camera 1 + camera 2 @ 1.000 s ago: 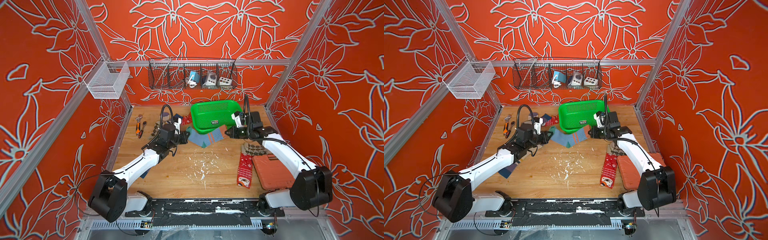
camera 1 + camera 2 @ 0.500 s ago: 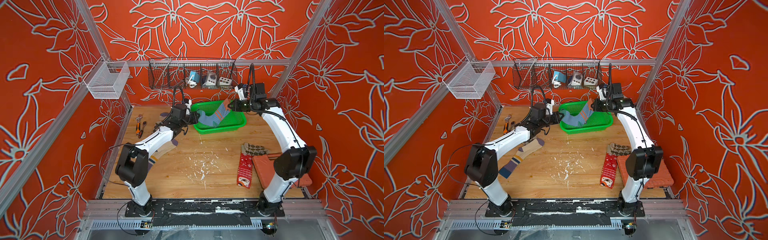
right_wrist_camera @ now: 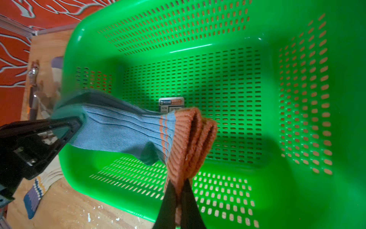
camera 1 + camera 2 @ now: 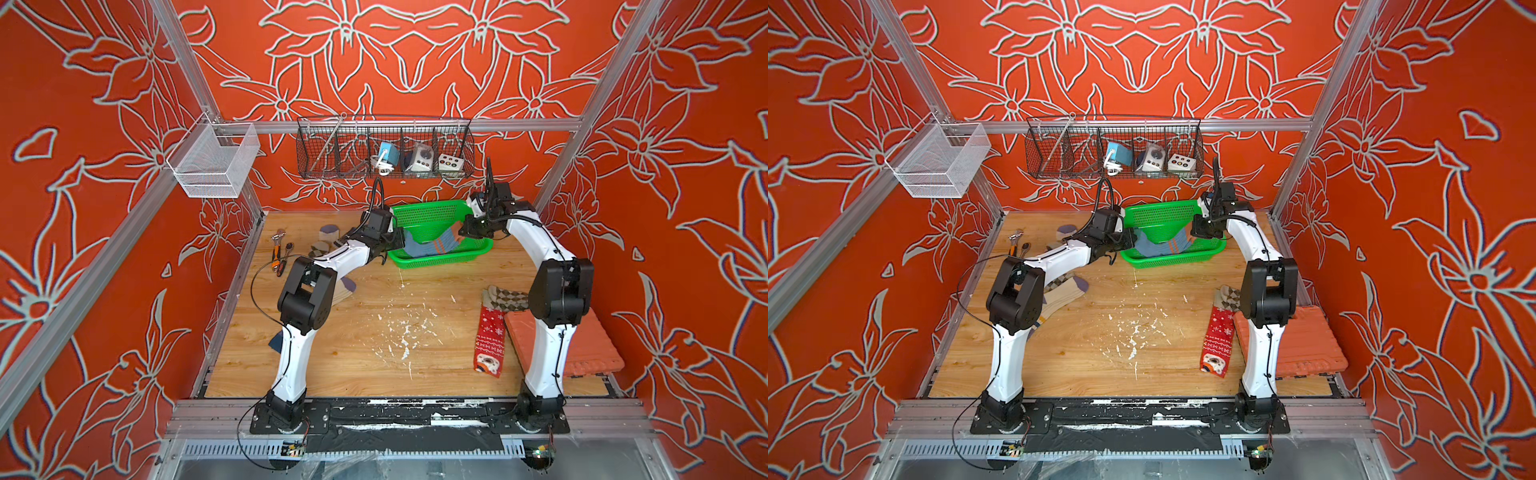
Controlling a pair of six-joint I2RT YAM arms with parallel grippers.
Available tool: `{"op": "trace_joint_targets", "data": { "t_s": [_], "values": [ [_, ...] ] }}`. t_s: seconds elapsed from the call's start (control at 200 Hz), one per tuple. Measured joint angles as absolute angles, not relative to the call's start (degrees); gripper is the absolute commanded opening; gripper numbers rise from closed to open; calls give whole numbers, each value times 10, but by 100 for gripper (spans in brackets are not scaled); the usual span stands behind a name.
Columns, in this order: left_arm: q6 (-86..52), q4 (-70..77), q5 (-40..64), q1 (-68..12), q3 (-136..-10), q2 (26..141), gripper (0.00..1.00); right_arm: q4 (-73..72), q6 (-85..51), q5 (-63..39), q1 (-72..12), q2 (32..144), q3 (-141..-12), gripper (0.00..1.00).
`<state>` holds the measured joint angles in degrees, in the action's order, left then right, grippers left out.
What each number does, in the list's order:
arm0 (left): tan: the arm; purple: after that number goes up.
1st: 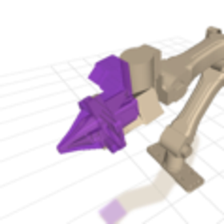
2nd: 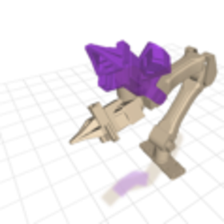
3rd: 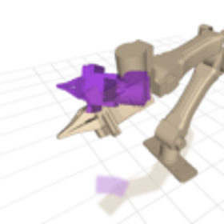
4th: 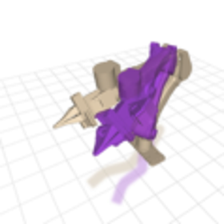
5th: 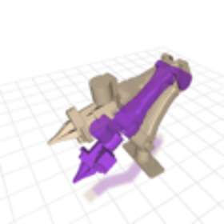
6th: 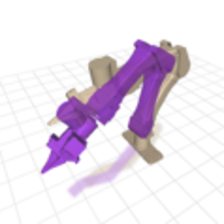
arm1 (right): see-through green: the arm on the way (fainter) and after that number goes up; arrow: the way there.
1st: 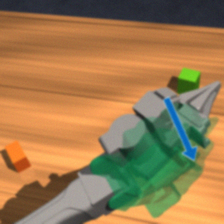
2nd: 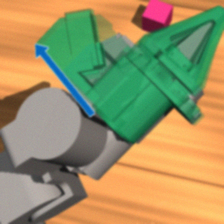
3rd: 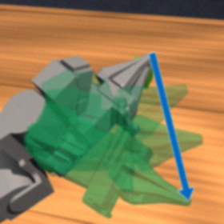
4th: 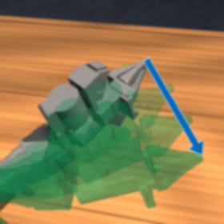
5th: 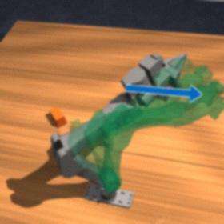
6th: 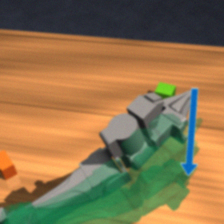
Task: Place the socks together as a pair
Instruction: Place a pair of socks in the bin.
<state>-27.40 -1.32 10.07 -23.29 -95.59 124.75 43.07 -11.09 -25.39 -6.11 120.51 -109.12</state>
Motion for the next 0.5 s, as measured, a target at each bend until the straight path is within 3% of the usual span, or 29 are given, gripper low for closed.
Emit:
{"op": "trace_joint_targets", "data": {
  "t_s": [0.17, 0.225, 0.285, 0.34, 0.5],
  "values": [
    [-266, -28, 83, -233, -977, 1260, 2, 437, -109, -225, -56, 1228, -1113, 0],
    [-261, -31, 76, -234, -985, 1260, 15, 438, -108, -215, -53, 1237, -1134, 1],
    [-258, -32, 73, -234, -992, 1260, 37, 439, -105, -206, -51, 1244, -1152, 10],
    [-253, -34, 69, -235, -997, 1260, 49, 443, -101, -196, -50, 1246, -1162, 20],
    [-243, -39, 63, -243, -1000, 1260, 62, 447, -98, -179, -48, 1244, -1175, 35]
  ]
}}
